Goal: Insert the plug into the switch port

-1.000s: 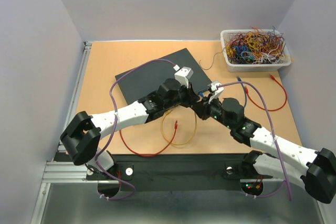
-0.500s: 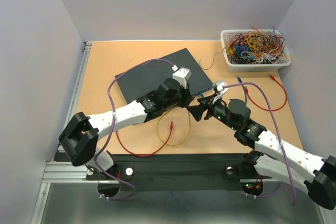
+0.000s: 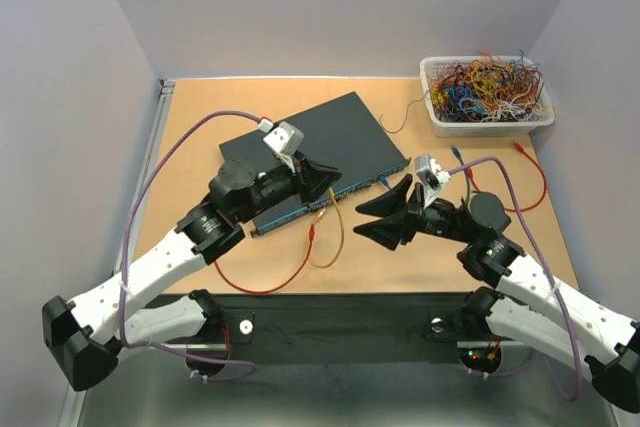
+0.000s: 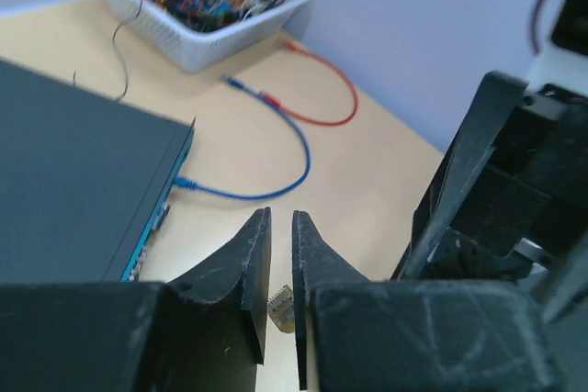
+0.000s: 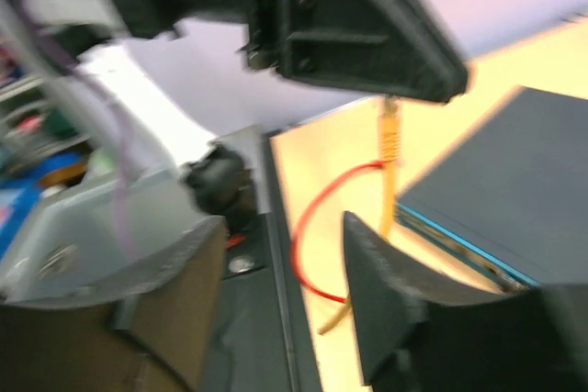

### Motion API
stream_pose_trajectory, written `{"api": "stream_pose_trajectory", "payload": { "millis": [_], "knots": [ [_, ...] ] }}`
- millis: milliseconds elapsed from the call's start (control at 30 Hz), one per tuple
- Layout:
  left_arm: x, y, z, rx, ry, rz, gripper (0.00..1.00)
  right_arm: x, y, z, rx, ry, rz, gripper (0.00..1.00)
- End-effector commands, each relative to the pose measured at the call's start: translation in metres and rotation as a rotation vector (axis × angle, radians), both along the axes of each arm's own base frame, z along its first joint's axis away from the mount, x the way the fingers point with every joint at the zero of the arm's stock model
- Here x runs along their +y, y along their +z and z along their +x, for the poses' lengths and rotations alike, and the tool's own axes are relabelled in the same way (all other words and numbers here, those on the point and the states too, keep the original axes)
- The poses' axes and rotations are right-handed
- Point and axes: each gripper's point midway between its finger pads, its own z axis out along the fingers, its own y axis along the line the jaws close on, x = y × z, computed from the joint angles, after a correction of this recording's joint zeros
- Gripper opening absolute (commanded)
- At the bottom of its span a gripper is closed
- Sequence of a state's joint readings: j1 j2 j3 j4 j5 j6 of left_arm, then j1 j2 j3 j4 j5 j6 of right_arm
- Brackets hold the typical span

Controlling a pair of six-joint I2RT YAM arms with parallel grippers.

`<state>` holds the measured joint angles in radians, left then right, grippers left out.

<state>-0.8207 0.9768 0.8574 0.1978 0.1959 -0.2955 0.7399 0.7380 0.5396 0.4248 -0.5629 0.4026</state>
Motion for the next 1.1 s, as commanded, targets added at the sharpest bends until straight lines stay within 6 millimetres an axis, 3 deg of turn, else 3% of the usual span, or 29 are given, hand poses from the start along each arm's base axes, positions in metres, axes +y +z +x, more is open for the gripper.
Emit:
{"api": "stream_pose_trajectory", "payload": {
  "millis": [0, 100, 233, 400, 600, 1067],
  "knots": [
    [0.003, 0.044, -0.034, -0.144, -0.155, -0.119, 0.00, 0.004, 0.046, -0.036, -0.107, 0.208, 0.091, 0.55],
    [0.007, 0.063, -0.061, -0.210, -0.256, -0.190, 0.00, 0.007, 0.054, -0.040, -0.114, 0.250, 0.110, 0.50],
    [0.014, 0.074, -0.091, -0.271, -0.366, -0.236, 0.00, 0.010, 0.069, -0.045, -0.145, 0.298, 0.141, 0.49],
    [0.019, 0.082, -0.109, -0.323, -0.434, -0.269, 0.00, 0.019, 0.076, -0.039, -0.146, 0.323, 0.138, 0.45],
    [0.019, 0.082, -0.113, -0.331, -0.451, -0.280, 0.00, 0.032, 0.073, -0.034, -0.102, 0.388, 0.144, 0.41],
    [0.014, 0.081, -0.112, -0.337, -0.474, -0.299, 0.00, 0.036, 0.073, -0.037, -0.070, 0.435, 0.174, 0.35]
  ]
}}
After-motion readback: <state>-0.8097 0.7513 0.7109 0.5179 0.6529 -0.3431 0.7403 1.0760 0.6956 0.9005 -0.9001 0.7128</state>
